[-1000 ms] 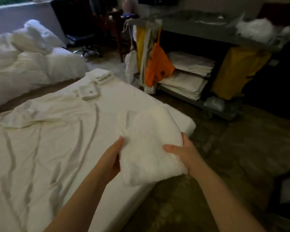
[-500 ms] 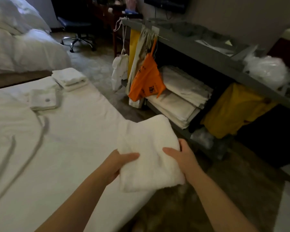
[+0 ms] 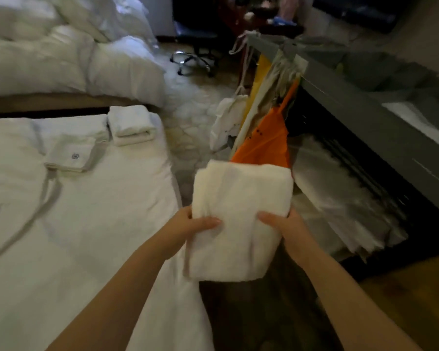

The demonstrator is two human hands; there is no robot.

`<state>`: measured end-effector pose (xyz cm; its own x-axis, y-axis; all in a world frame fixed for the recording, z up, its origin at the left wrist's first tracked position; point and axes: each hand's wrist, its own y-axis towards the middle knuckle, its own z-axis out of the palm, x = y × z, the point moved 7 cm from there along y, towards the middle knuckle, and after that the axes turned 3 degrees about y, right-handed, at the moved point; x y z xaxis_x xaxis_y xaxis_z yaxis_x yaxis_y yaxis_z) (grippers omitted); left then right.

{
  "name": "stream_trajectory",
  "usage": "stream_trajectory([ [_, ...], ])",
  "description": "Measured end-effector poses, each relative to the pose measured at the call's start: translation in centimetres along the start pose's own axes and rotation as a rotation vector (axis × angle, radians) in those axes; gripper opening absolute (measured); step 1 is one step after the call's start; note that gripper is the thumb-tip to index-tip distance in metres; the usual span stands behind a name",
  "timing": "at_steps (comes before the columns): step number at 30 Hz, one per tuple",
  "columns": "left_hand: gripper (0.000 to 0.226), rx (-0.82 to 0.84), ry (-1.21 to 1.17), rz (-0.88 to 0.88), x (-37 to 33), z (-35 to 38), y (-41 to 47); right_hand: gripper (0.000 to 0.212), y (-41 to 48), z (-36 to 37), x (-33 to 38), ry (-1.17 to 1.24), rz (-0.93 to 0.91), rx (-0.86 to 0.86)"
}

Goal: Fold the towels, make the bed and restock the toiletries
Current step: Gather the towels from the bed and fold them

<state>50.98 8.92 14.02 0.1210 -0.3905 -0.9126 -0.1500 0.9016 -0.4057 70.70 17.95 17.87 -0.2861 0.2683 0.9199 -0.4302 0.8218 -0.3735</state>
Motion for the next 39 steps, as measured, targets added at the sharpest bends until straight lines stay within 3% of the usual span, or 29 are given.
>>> stream_trajectory([
  [1,0.106,-0.008,-0.015,-0.027,0.1,0.5,1.1,0.037,1.9,0.0,0.9,0.226,-0.089,0.183],
  [2,0.109,-0.036,-0.024,-0.05,0.1,0.9,1.8,0.039,4.1,-0.4,1.8,0.248,-0.256,0.321],
  [3,0.111,-0.083,-0.034,-0.061,0.0,1.2,2.3,0.048,5.6,-1.1,1.0,0.138,-0.123,0.272],
  [4,0.11,-0.149,-0.054,-0.059,-0.4,1.1,2.8,0.067,7.6,0.2,0.3,0.123,-0.011,0.352],
  [6,0.097,-0.323,-0.165,-0.057,-0.9,-0.2,3.6,0.09,11.7,1.1,1.3,0.045,0.086,0.233],
  [8,0.067,-0.524,-0.327,-0.071,-0.8,-3.2,3.9,0.081,14.8,4.1,2.2,0.022,0.107,0.345],
  [10,0.036,-0.706,-0.428,-0.072,-0.9,-6.6,3.9,0.055,18.0,7.8,3.6,-0.018,0.083,0.39],
  [14,0.022,-0.959,-0.412,-0.04,-1.9,-14.1,5.4,0.028,23.3,14.8,6.4,0.025,0.098,0.391],
  [16,0.017,-0.975,-0.387,0.001,-3.1,-17.7,8.4,0.019,27.2,17.2,7.9,0.046,0.119,0.358],
  [18,0.02,-0.84,-0.364,-0.005,-4.8,-20.8,13.0,0.019,31.9,18.9,10.0,0.056,0.124,0.3],
  [22,0.051,-0.63,-0.214,-0.013,-8.5,-26.7,20.2,0.044,41.4,22.2,13.7,0.109,0.179,0.234],
  [25,0.064,-0.791,-0.249,-0.069,-8.5,-32.6,22.3,0.048,46.5,26.6,14.7,0.086,0.236,0.285],
  [29,0.069,-0.944,-0.294,-0.117,-8.3,-39.7,26.3,0.073,54.2,33.5,14.7,-0.021,0.31,0.332],
  [35,0.068,-1.115,0.083,-0.299,-8.3,-52.2,34.1,0.058,67.0,44.8,14.1,-0.067,0.42,0.525],
  [39,0.067,-1.168,0.152,-0.417,-10.2,-61.9,36.9,0.056,73.1,52.6,14.4,0.03,0.564,0.54],
])
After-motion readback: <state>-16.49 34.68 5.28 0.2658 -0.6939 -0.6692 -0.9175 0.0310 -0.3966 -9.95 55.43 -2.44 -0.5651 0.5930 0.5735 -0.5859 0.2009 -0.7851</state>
